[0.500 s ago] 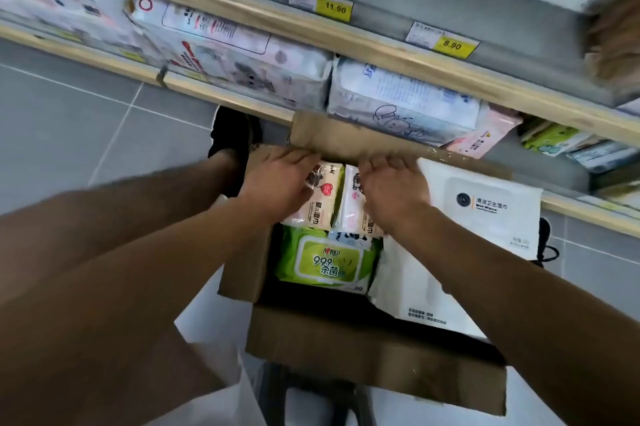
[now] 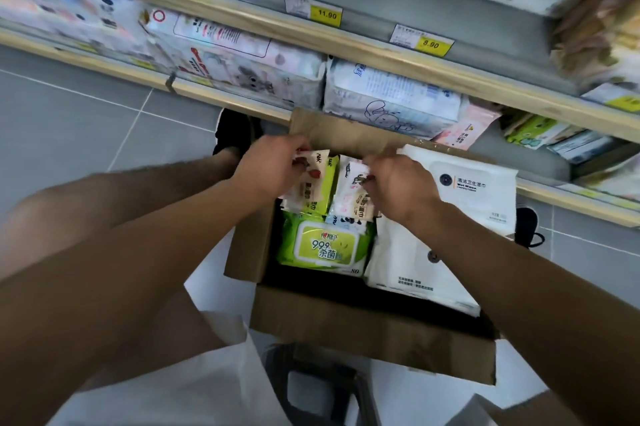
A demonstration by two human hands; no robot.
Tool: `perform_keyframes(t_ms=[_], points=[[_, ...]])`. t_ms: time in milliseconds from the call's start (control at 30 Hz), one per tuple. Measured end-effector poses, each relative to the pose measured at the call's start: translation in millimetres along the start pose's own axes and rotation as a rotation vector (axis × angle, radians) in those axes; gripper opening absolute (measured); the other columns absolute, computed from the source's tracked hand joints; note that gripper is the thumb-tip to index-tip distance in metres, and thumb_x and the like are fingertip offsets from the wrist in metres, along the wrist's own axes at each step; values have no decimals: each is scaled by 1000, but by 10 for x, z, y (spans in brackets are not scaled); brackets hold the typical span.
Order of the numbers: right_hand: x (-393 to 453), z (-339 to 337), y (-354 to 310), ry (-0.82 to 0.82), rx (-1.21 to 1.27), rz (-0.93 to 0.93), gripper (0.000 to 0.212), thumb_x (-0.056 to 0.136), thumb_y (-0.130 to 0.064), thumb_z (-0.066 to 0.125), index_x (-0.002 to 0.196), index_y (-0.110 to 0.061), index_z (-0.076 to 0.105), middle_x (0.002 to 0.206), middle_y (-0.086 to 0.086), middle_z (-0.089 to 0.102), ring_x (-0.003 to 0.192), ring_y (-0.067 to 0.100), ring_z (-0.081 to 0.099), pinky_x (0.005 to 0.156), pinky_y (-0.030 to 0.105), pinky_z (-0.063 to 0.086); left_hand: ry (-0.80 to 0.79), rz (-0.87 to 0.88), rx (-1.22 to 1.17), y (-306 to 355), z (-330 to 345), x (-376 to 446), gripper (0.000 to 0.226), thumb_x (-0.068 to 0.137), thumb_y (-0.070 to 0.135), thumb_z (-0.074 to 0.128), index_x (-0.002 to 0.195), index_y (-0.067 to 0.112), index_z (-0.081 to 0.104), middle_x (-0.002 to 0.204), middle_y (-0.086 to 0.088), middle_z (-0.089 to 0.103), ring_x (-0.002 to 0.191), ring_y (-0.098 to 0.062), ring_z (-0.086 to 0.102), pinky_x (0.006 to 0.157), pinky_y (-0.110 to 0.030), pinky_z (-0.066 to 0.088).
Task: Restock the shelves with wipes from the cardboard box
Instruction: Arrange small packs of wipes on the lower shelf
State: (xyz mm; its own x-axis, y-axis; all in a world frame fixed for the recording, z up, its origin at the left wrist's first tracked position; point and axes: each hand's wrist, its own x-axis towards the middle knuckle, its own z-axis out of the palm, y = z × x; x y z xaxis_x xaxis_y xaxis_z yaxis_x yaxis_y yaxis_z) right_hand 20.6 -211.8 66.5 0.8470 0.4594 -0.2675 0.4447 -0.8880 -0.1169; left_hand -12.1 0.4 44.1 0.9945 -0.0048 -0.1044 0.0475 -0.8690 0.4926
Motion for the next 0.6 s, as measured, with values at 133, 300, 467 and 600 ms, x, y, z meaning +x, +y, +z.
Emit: perform_keyframes(t_ms=[133, 300, 467, 600], points=[[-212, -261, 40, 98, 91, 20, 17, 89, -23, 53, 105, -18, 57, 105, 12, 65, 97, 36, 60, 67, 33, 37, 84, -34, -26, 165, -254, -95, 27, 80, 15, 67, 107, 13, 67, 97, -11, 72, 91, -31, 65, 80, -40, 53], [-602, -692, 286, 336, 104, 42, 7, 89, -19, 52, 94, -15, 54, 96, 11, 64, 89, 36, 60, 63, 32, 35, 210, 39, -79, 638, -610, -163, 23, 78, 8, 66, 101, 12, 68, 95, -9, 72, 88, -27, 65, 74, -29, 46], [-1097, -968, 841, 488, 130, 137, 12, 85, -17, 55, 79, -18, 44, 82, 9, 61, 77, 37, 60, 59, 36, 47, 285, 129, -119, 1339, -744, -110, 23, 82, 13, 68, 105, 17, 67, 98, -3, 71, 88, -21, 63, 70, -27, 43], [-1422, -983, 1410, 528, 126, 212, 22, 85, -14, 57, 73, -19, 38, 78, 12, 60, 71, 36, 59, 55, 32, 36, 256, 212, -151, 1951, -582, 67, 22, 81, 15, 68, 103, 19, 67, 98, -1, 71, 90, -21, 63, 72, -24, 42]])
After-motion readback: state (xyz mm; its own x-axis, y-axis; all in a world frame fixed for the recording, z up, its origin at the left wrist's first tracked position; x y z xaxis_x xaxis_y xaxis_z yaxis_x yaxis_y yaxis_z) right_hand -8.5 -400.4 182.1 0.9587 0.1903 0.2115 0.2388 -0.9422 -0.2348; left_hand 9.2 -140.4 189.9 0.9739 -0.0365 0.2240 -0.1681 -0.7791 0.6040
